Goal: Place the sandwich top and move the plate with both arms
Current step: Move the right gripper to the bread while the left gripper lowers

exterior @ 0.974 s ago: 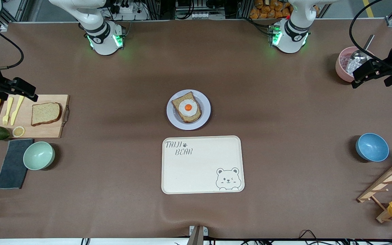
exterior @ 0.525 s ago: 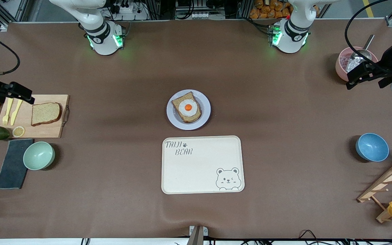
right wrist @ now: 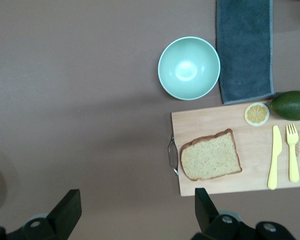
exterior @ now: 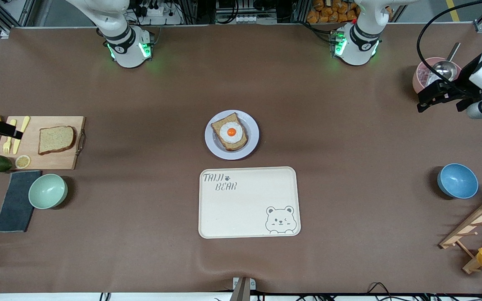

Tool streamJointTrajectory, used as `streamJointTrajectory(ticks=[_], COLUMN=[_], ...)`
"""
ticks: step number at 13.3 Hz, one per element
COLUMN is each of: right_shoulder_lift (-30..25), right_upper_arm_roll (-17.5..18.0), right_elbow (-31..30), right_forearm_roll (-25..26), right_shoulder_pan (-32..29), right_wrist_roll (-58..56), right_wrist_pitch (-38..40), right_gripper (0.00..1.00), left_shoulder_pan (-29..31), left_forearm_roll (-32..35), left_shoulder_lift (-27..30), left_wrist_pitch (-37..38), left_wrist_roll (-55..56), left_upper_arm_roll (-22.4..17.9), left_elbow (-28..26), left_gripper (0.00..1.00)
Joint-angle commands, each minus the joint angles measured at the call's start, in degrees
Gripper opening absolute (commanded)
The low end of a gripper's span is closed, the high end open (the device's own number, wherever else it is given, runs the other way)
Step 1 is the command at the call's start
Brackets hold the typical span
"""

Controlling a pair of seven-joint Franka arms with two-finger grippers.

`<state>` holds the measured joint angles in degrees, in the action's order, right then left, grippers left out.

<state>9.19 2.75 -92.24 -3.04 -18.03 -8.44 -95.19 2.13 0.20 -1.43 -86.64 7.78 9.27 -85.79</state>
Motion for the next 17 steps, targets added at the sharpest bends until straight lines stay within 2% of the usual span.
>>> streamJointTrajectory(ticks=[1,12,17], right_shoulder_lift=[1.1,15.5,19.7], right_upper_arm_roll=[0.9,0.9,0.9], right_elbow=[-2.8,-2.7,-2.7], right_forearm_roll=[-1.4,-4.3,-5.0], right_shoulder_pan=[-4.1,-13.7,-16.5], right_wrist_roll=[-5.2,-23.4,-32.7], right_wrist_pitch=[-4.0,-17.6,-19.7], right_gripper=[1.0,1.0,0.97], left_shoulder_pan=[0.5,0.2,0.2], left_forearm_roll=[-0.3,-0.3,-0.3], left_shoulder_lift=[0.3,-0.4,-0.5], left_wrist_pitch=[0.6,0.1,-0.5], left_wrist_roll=[-0.7,0.2,0.4], left_upper_arm_roll=[0.3,1.0,1.9], left_elbow=[-0.8,-2.8,-3.9], left_gripper=[1.0,1.0,1.0])
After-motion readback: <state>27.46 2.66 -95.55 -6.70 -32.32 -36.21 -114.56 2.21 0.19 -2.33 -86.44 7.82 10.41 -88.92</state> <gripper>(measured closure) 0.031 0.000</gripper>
